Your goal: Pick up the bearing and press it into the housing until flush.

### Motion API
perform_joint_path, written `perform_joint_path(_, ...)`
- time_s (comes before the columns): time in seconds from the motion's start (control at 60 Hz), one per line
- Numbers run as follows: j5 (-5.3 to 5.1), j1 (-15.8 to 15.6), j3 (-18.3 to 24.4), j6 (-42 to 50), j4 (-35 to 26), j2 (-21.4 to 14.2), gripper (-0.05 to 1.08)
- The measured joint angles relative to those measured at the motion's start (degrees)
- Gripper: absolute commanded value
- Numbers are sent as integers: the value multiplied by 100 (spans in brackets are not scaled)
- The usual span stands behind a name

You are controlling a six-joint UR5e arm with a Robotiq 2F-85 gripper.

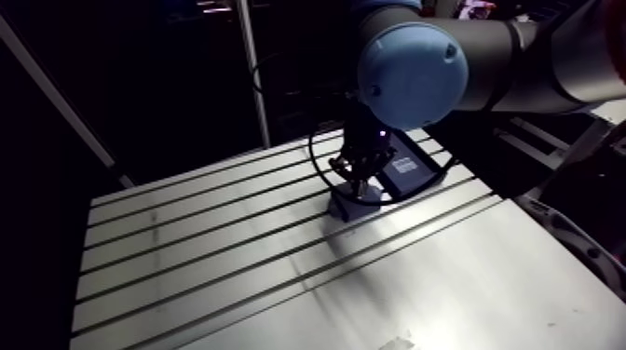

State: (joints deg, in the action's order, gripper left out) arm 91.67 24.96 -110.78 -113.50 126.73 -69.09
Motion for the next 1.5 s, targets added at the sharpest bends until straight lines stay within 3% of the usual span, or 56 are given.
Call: perform_joint_path(1.5,2,-9,-2,-16,17,49,96)
